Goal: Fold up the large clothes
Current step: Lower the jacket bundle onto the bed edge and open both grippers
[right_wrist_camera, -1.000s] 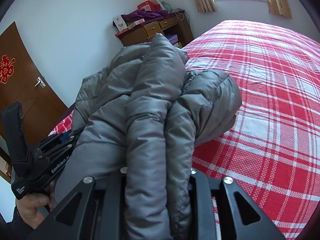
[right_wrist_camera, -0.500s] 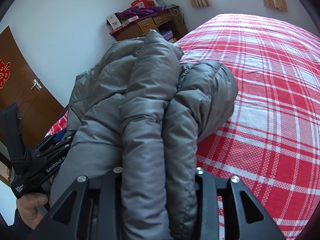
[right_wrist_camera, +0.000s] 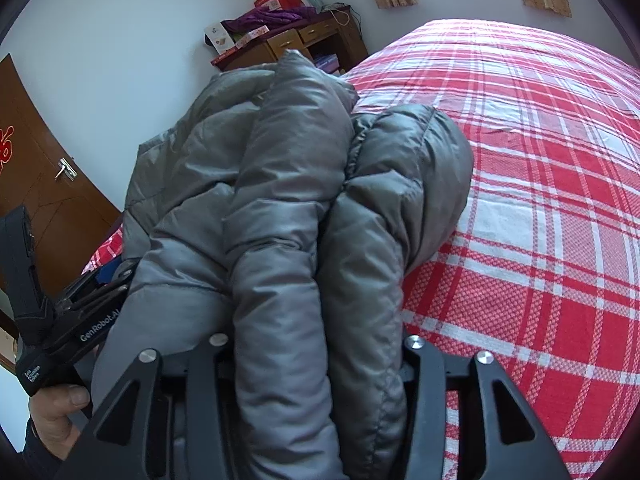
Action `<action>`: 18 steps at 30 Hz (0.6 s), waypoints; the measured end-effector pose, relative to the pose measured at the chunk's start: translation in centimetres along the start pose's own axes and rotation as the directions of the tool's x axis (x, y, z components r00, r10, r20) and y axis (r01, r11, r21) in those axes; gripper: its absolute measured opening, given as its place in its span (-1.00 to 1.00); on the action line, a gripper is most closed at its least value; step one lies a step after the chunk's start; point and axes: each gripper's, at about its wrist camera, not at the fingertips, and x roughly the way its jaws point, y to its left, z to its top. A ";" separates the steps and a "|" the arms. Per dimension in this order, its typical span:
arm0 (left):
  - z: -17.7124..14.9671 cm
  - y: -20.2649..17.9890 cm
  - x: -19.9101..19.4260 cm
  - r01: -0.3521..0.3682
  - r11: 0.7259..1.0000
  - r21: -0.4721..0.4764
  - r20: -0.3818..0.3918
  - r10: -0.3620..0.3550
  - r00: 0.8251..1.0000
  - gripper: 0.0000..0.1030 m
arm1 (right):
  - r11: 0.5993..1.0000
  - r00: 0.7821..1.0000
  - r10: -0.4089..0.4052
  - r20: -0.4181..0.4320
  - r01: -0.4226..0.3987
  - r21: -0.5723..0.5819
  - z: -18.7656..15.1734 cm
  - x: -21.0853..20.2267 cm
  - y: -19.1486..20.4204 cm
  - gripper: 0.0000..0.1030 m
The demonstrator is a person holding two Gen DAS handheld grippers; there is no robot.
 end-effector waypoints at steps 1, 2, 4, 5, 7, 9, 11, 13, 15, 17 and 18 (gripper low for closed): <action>0.0 0.0 0.0 -0.002 1.000 0.003 0.001 0.002 1.000 0.36 | 1.000 1.000 0.001 0.000 -0.001 0.001 0.0 0.0 0.0 -0.04; 0.0 -0.1 0.0 -0.004 1.000 0.006 0.001 0.004 1.000 0.36 | 1.000 1.000 0.001 0.001 -0.001 0.001 0.0 0.0 -0.1 -0.03; 0.0 -0.1 0.0 -0.007 1.000 0.009 0.001 0.007 1.000 0.37 | 1.000 1.000 0.001 0.001 -0.001 0.004 0.0 0.0 -0.1 -0.02; 0.0 -0.2 0.0 -0.007 1.000 0.008 0.001 0.007 1.000 0.37 | 1.000 1.000 0.001 0.002 -0.001 0.004 0.0 0.0 -0.2 -0.01; 0.0 -0.2 0.1 -0.006 1.000 0.006 0.000 0.006 1.000 0.38 | 1.000 1.000 0.001 0.002 -0.001 0.007 0.0 0.2 -0.3 0.01; 0.0 -0.1 0.1 -0.005 1.000 0.004 -0.001 0.005 1.000 0.39 | 1.000 1.000 0.000 0.001 0.000 0.008 -0.1 0.3 -0.4 0.03; 0.0 -0.1 0.2 -0.007 1.000 0.002 -0.001 0.007 1.000 0.40 | 1.000 1.000 0.000 0.001 0.000 0.008 -0.1 0.3 -0.5 0.05; 0.0 0.0 0.2 -0.011 1.000 0.001 -0.001 0.011 1.000 0.43 | 1.000 1.000 0.001 0.000 -0.001 0.011 -0.2 0.4 -0.6 0.07; 0.0 0.1 0.2 -0.015 1.000 -0.006 -0.002 0.015 1.000 0.48 | 1.000 1.000 0.000 -0.002 0.001 0.014 -0.2 0.6 -0.6 0.09; 0.0 0.4 0.2 -0.014 1.000 -0.014 -0.006 0.013 1.000 0.50 | 1.000 1.000 -0.001 -0.005 0.001 0.017 -0.2 0.7 -0.7 0.11; 0.0 0.4 0.1 -0.014 1.000 -0.017 -0.006 0.014 1.000 0.51 | 1.000 1.000 -0.004 -0.005 0.004 0.017 -0.2 0.7 -0.7 0.12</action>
